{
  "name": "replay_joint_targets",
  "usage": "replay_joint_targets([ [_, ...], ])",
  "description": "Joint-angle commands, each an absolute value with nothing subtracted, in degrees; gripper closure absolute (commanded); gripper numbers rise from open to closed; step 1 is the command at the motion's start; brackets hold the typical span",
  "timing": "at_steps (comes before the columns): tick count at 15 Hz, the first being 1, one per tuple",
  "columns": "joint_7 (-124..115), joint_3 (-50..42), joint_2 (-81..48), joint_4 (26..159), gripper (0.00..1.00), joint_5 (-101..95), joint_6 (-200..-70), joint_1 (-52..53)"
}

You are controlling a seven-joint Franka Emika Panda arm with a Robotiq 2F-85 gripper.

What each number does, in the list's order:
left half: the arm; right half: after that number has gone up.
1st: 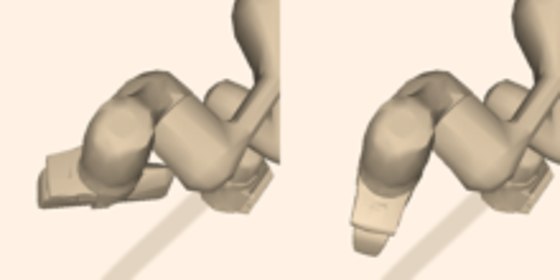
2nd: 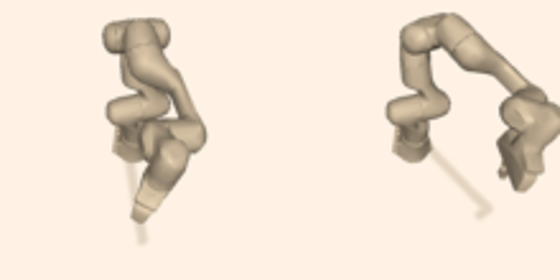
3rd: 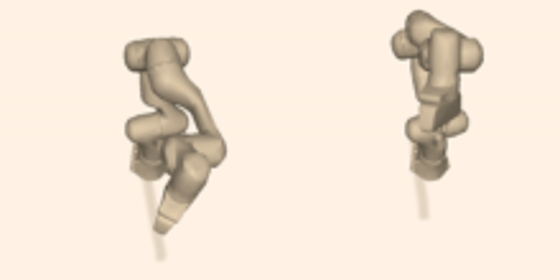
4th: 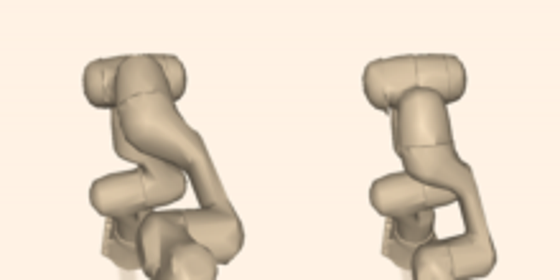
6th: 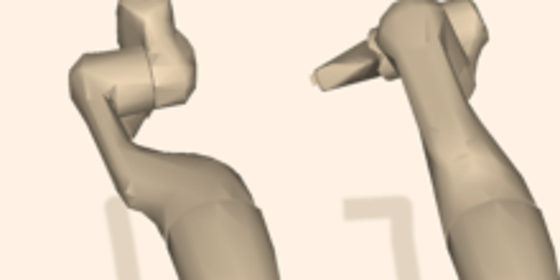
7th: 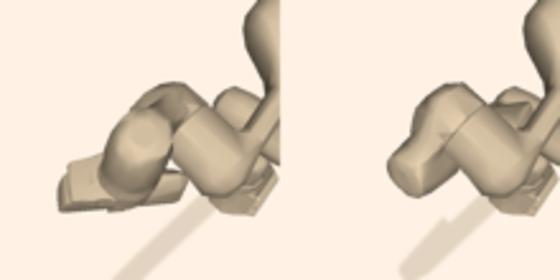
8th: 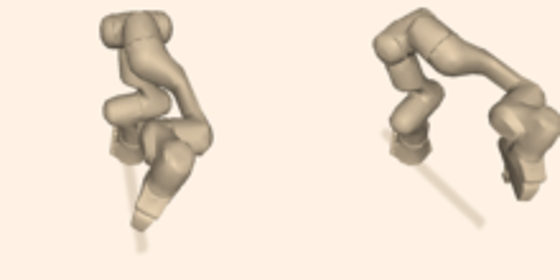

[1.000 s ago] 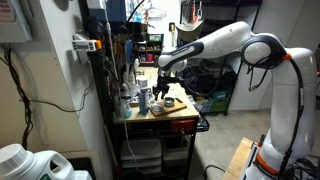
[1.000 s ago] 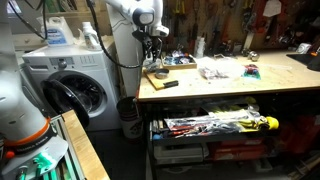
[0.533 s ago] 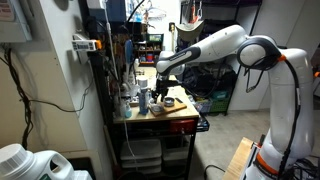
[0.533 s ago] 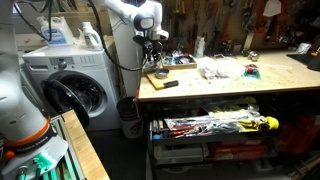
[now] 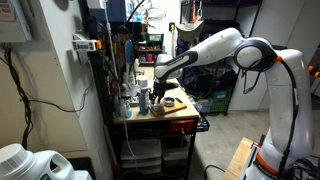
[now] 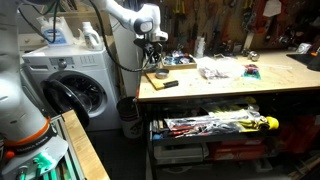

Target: Pick up the clear lunch box and put it on the wooden board, pick up the object from the clear lunch box and put it on the table, pick up the silver bowl and put it in the clear lunch box

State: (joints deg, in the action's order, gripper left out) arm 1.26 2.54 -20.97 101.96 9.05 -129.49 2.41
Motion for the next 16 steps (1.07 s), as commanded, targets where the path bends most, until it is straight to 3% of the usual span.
replay_joint_targets([
  [1,-0.19,2.4,-21.95,101.93,0.66,6.95,-131.04,2.97],
  [2,-0.15,2.4,-22.03,101.87,0.67,6.8,-131.08,2.96],
  [6,-0.27,2.19,-21.38,101.78,0.98,6.3,-130.53,2.71],
  [16,0.19,2.44,-14.95,100.51,0.98,13.53,-125.86,-0.94],
])
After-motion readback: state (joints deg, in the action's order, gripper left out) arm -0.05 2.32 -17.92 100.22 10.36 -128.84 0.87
